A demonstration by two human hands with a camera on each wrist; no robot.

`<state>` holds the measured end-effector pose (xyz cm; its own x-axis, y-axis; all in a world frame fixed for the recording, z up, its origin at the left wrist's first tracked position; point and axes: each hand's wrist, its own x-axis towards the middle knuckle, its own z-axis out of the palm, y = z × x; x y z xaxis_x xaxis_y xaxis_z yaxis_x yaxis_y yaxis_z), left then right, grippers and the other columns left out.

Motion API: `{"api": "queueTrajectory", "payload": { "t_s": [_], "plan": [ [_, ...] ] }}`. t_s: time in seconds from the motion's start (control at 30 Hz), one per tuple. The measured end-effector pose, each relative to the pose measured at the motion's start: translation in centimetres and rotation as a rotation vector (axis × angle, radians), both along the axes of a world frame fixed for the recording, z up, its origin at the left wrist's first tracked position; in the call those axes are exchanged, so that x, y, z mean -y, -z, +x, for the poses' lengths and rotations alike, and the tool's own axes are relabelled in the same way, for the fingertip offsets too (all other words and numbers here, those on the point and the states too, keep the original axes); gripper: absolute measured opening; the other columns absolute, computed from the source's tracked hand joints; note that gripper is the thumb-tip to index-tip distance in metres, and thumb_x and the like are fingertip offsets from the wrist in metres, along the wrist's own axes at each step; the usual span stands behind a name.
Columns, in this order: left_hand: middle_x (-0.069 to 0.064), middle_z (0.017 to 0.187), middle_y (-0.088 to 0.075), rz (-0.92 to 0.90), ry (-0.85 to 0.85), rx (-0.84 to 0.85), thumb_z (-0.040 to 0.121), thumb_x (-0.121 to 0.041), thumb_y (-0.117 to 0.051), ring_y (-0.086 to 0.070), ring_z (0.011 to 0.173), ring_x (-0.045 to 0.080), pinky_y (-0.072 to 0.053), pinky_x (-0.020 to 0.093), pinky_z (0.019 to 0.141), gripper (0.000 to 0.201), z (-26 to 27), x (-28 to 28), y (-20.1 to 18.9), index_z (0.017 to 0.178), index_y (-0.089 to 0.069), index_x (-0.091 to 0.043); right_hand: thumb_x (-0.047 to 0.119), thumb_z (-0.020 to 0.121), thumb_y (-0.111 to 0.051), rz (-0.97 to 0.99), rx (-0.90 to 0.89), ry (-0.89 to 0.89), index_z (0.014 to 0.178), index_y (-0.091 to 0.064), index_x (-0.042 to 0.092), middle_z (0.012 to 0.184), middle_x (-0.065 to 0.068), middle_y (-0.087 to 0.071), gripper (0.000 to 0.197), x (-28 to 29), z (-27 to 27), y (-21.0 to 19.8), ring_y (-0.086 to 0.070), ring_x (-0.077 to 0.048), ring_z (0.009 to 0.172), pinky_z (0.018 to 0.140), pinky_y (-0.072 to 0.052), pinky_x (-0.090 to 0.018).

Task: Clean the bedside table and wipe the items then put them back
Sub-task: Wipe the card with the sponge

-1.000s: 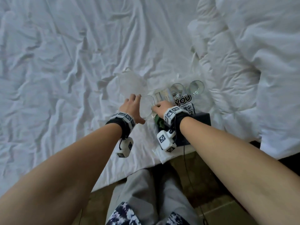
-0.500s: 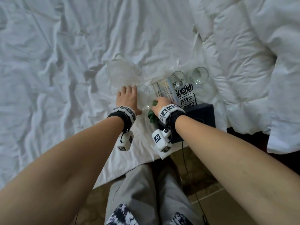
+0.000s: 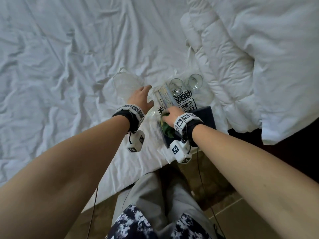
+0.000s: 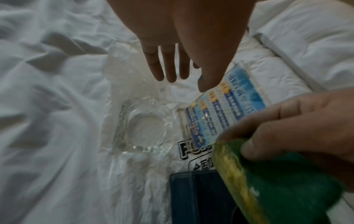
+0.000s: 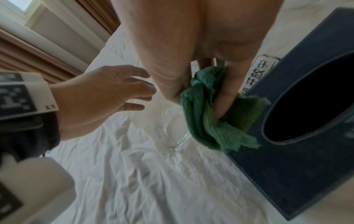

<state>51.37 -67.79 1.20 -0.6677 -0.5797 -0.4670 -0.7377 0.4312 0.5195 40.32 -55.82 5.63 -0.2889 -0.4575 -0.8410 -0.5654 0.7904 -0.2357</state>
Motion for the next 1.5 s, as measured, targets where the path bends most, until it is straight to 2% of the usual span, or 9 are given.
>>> {"api": "queueTrajectory", "payload": {
  "t_s": [0.13, 0.3, 0.47, 0.67, 0.8, 0.87, 1.17, 1.33, 1.5],
  "plan": [
    [0.011, 0.138, -0.05, -0.02, 0.044, -0.072, 0.088, -0.016, -0.062, -0.052, 0.122, 0.028, -0.043, 0.037, 0.098, 0.063, -1.9, 0.2, -2.1, 0.146, -0.037, -0.014, 0.036, 0.09, -0.059, 0.062, -0.111, 0.092, 0.096, -0.072, 0.011, 0.09, -0.008, -0.065, 0.029, -1.6, -1.6, -0.6, -0.061, -0.028, 0.084, 0.07, -0.044, -0.026],
    [0.01, 0.144, -0.046, -0.053, 0.184, -0.042, 0.089, -0.015, -0.059, -0.052, 0.123, 0.03, -0.045, 0.039, 0.099, 0.065, -4.2, 0.4, -2.7, 0.149, -0.034, -0.017, 0.034, 0.094, -0.056, -0.056, -0.222, 0.13, 0.1, -0.071, 0.011, 0.095, -0.008, -0.066, 0.028, -2.5, -3.7, -1.1, -0.059, -0.026, 0.085, 0.072, -0.045, -0.028],
    [0.01, 0.127, -0.061, -0.05, 0.17, -0.052, 0.085, -0.01, -0.057, -0.061, 0.11, 0.028, -0.05, 0.039, 0.095, 0.05, -5.7, 0.3, -1.8, 0.135, -0.052, -0.012, 0.045, 0.094, -0.053, -0.155, -0.239, -0.005, 0.096, -0.064, 0.012, 0.1, -0.009, -0.062, 0.035, -1.7, -4.2, -0.3, -0.058, -0.026, 0.092, 0.073, -0.04, -0.029],
    [0.009, 0.113, -0.066, -0.006, 0.11, -0.065, 0.085, -0.009, -0.057, -0.062, 0.102, 0.026, -0.052, 0.039, 0.09, 0.039, -6.7, 0.9, -1.5, 0.123, -0.06, -0.012, 0.029, 0.097, -0.052, -0.249, -0.295, 0.015, 0.097, -0.069, 0.016, 0.095, -0.007, -0.061, 0.022, -1.1, -4.9, 0.1, -0.06, -0.029, 0.089, 0.069, -0.041, -0.029],
    [0.004, 0.107, -0.068, 0.141, -0.023, -0.072, 0.094, -0.021, -0.053, -0.064, 0.091, 0.022, -0.052, 0.024, 0.071, 0.031, -7.2, 1.2, -3.0, 0.123, -0.063, -0.017, 0.026, 0.097, -0.053, -0.305, -0.286, 0.142, 0.094, -0.07, 0.015, 0.085, -0.004, -0.059, 0.02, -1.1, -6.5, -1.8, -0.054, -0.024, 0.076, 0.066, -0.037, -0.026],
    [-0.002, 0.103, -0.065, 0.222, -0.08, -0.083, 0.099, -0.028, -0.049, -0.061, 0.085, 0.017, -0.046, 0.015, 0.059, 0.033, -7.5, 1.4, -4.4, 0.129, -0.061, -0.02, 0.026, 0.098, -0.052, -0.327, -0.282, 0.152, 0.096, -0.069, 0.014, 0.084, -0.004, -0.059, 0.021, -1.2, -7.4, -3.2, -0.054, -0.024, 0.076, 0.065, -0.036, -0.026],
    [-0.003, 0.105, -0.068, 0.33, -0.144, -0.291, 0.094, -0.041, -0.057, -0.066, 0.087, 0.013, -0.045, 0.016, 0.061, 0.034, -10.2, 2.3, -15.3, 0.127, -0.059, -0.031, 0.029, 0.099, -0.051, -0.572, -0.198, 0.379, 0.093, -0.068, 0.013, 0.089, -0.002, -0.068, 0.024, -1.5, -12.1, -13.8, -0.061, -0.021, 0.08, 0.062, -0.045, -0.026],
    [0.006, 0.098, -0.072, 0.383, -0.312, -0.388, 0.089, -0.055, -0.054, -0.067, 0.091, 0.03, -0.045, 0.031, 0.075, 0.033, -11.7, 2.3, -23.9, 0.089, -0.071, -0.026, 0.03, 0.099, -0.052, -0.761, -0.21, 0.426, 0.097, -0.068, 0.018, 0.083, 0.003, -0.063, 0.02, -3.1, -13.7, -22.3, -0.057, -0.016, 0.076, 0.064, -0.041, -0.022],
    [0.012, 0.11, -0.069, 0.394, -0.307, -0.374, 0.073, -0.077, -0.046, -0.066, 0.099, 0.03, -0.052, 0.048, 0.092, 0.072, -12.7, 0.7, -32.2, 0.102, -0.07, -0.016, 0.033, 0.099, -0.054, -0.96, -0.218, 0.453, 0.094, -0.067, 0.019, 0.083, 0.001, -0.066, 0.019, -6.5, -14.5, -31.6, -0.058, -0.015, 0.078, 0.07, -0.044, -0.023]
  ]
}}
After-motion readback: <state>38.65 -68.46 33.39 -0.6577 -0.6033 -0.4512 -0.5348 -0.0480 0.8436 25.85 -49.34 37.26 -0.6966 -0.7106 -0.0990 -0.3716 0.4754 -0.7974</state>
